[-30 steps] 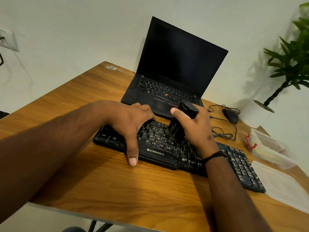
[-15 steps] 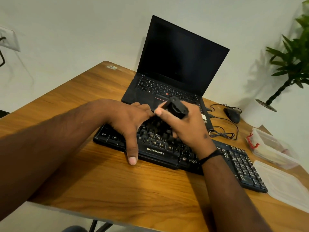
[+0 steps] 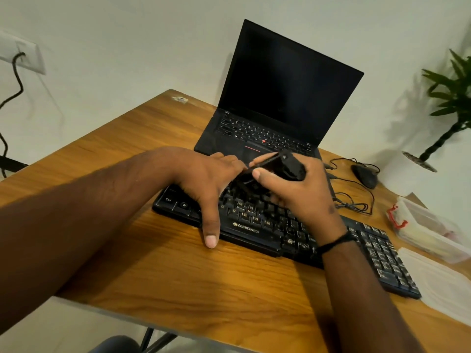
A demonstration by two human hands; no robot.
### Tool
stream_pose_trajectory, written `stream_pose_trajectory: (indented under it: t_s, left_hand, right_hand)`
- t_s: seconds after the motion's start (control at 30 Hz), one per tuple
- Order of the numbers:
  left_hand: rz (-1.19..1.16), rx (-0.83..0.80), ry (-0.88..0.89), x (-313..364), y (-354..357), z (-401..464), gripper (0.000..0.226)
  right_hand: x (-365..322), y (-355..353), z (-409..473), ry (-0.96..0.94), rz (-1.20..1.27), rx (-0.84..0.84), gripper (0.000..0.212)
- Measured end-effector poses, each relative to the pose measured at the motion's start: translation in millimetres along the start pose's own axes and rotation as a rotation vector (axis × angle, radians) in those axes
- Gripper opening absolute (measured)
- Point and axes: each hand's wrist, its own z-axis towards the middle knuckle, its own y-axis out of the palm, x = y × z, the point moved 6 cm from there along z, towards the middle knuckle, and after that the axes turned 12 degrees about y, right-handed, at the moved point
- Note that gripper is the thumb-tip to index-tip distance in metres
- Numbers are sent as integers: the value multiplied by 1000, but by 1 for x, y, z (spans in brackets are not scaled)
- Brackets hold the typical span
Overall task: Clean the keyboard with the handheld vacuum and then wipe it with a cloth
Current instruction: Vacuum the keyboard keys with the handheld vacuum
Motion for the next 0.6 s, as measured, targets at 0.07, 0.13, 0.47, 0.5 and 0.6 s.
stream_pose_trajectory:
  t_s: [0.07,0.13,0.47,0.5,0.6]
  left_hand:
    - [8,-3,-5,0,0,-1,138]
    - [8,-4,3,0,0,0,139]
    - [96,92,-2,4,-2,-2,104]
    - [123,139,-1,5,-3,-4,103]
    - [134,179,-34,5,-2,-5,97]
  right_hand:
    - [3,10,2,39,-38,-66,11]
    - [3,6,4,56,-82,-113,9]
    - [5,-1,7,45,-140,18,30]
    - [8,-11,7,77,-152,73,27]
    - [6,-6,2,85,-102,50,21]
